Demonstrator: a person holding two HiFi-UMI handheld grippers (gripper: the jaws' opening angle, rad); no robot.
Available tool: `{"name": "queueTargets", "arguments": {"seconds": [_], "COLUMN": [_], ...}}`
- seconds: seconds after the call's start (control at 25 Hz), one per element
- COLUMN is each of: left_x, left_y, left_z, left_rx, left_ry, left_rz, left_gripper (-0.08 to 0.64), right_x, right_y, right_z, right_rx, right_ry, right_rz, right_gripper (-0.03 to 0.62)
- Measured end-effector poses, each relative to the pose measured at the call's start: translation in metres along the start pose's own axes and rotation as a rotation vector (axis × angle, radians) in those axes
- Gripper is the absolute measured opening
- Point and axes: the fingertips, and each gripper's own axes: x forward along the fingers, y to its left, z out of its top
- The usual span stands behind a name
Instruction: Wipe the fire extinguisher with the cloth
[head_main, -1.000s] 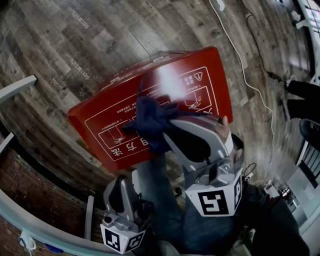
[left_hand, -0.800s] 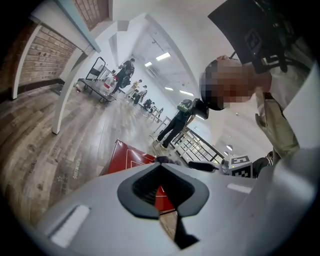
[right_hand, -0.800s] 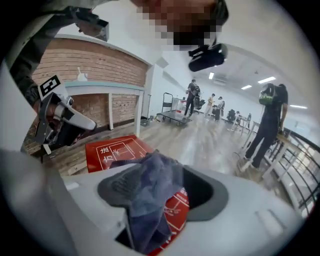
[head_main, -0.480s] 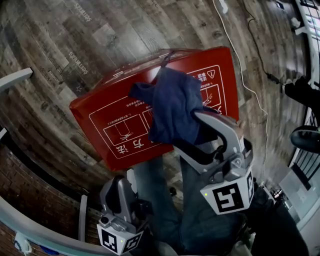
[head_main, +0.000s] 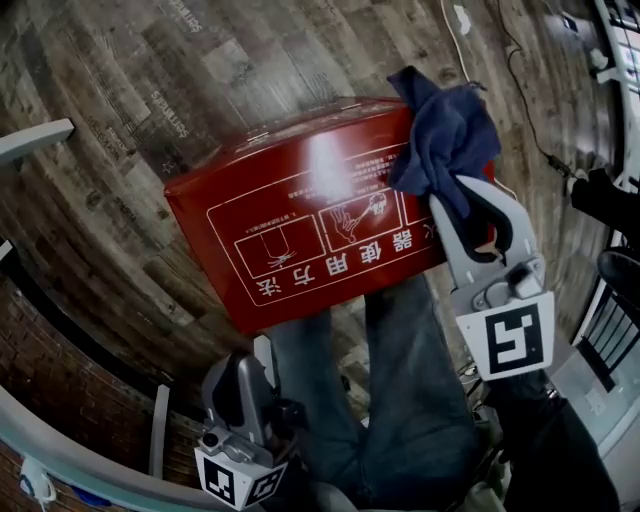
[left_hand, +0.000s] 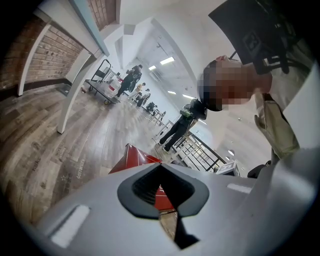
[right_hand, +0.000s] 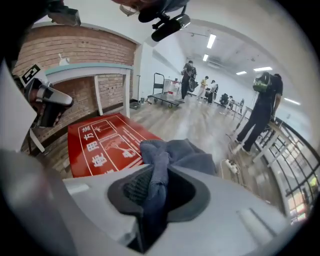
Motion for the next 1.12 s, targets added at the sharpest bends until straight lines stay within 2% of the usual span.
{"name": "queueTargets", "arguments": {"seconds": [0.04,0.12,0.16,0.28,0.36,0.4,0.52,0.6,0.64,0.76,0.84,0.96,1.04,1.12], "left_x": [-0.001,-0.004,-0.005,-0.009,-0.011,-0.012,-0.016,-0.017,-0.016,-0.014,-0.013,-0.009,-0.005,-0.001], "left_y": [0.002,0.006,0.008,0.015,0.018,0.019,0.021,0.021,0.021,0.020,0.020,0.021,0.020,0.016], "left_z": [0.001,0.001,0.002,0.005,0.008,0.009,0.012,0.010,0.010,0.009,0.008,0.007,0.005,0.003], "left_rx": [-0.001,0.000,0.002,0.011,0.014,0.015,0.024,0.016,0.011,0.003,-0.005,-0.009,-0.008,-0.007], "left_ry": [-0.003,-0.007,-0.007,-0.009,-0.013,-0.016,-0.018,-0.016,-0.018,-0.025,-0.025,-0.024,-0.019,-0.012], "left_rz": [0.005,0.013,0.017,0.032,0.038,0.038,0.032,0.031,0.031,0.023,0.024,0.027,0.024,0.014], "left_gripper": [0.002,0.002,0.002,0.002,0.002,0.002,0.002,0.002,0.002,0.002,0.002,0.002,0.002,0.002], "right_x": [0.005,0.015,0.020,0.026,0.025,0.024,0.029,0.037,0.039,0.028,0.016,0.008,0.013,0.019], "right_y": [0.014,0.065,0.096,0.184,0.213,0.215,0.181,0.127,0.093,-0.006,-0.039,-0.030,0.007,0.060], "right_z": [0.010,0.031,0.045,0.087,0.091,0.089,0.086,0.083,0.074,0.020,-0.002,-0.001,0.018,0.035], "right_rx": [0.024,0.014,-0.042,-0.323,-0.445,-0.463,-0.394,-0.305,-0.246,-0.026,0.006,0.016,0.049,0.065], "right_ry": [-0.020,-0.042,-0.058,-0.154,-0.173,-0.171,-0.165,-0.160,-0.136,0.027,0.073,0.047,0.003,-0.010], "right_rz": [0.024,0.142,0.220,0.414,0.471,0.478,0.443,0.364,0.297,0.039,-0.056,-0.061,0.003,0.122], "right_gripper": [0.077,0.075,0.075,0.075,0.075,0.075,0.075,0.075,0.075,0.075,0.075,0.072,0.072,0.072]}}
